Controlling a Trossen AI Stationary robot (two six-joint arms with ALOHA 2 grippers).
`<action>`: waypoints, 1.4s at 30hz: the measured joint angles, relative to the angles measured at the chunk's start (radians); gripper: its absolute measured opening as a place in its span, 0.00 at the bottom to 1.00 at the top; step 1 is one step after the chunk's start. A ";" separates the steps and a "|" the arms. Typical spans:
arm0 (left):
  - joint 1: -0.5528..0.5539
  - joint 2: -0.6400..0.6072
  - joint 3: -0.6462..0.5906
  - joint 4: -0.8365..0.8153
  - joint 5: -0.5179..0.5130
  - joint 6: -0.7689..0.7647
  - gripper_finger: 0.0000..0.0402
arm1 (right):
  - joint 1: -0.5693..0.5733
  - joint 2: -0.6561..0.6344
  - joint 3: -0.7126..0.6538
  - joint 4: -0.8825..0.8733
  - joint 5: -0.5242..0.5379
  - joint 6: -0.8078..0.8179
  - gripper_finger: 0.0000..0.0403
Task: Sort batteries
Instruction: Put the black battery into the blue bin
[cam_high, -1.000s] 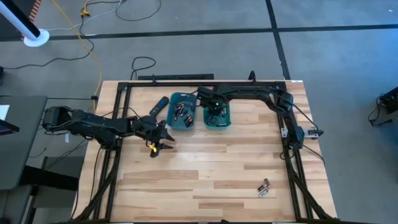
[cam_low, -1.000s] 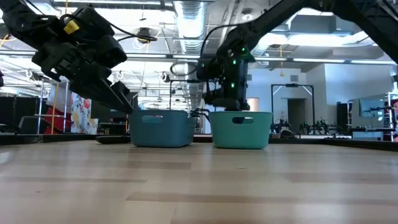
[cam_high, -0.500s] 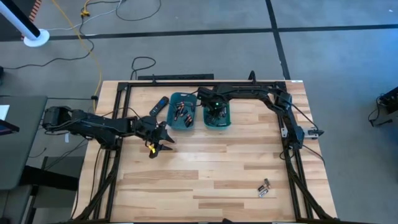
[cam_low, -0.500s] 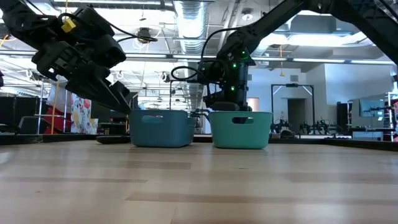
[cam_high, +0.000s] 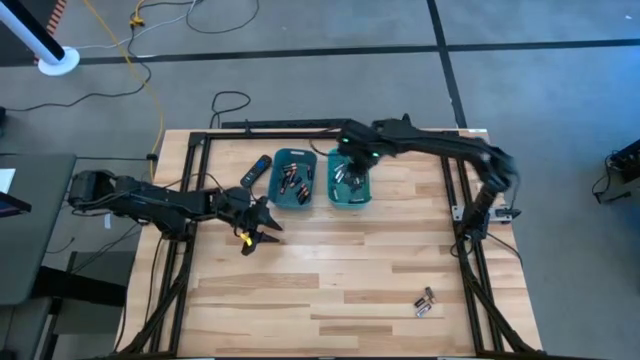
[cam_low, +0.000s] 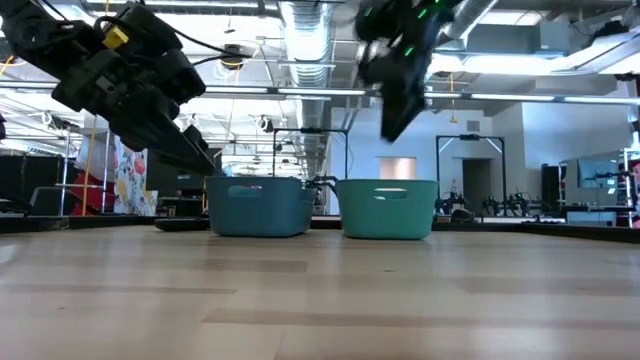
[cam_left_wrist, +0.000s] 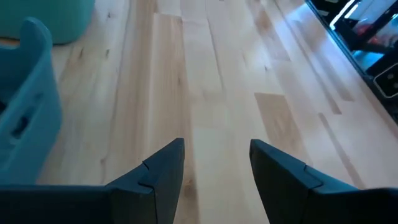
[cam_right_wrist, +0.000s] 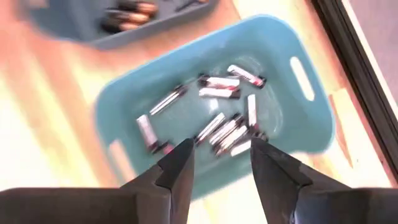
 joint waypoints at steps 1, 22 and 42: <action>-0.008 0.000 0.000 0.000 -0.001 -0.012 0.44 | 0.014 -0.049 -0.028 0.001 0.000 0.002 0.42; -0.285 0.064 0.146 0.040 -0.315 -0.197 0.44 | 0.730 -0.780 -0.773 0.010 0.003 0.769 0.29; -0.462 0.463 0.427 0.041 -0.340 -0.396 0.44 | 1.128 -0.509 -0.788 -0.024 0.002 1.765 0.29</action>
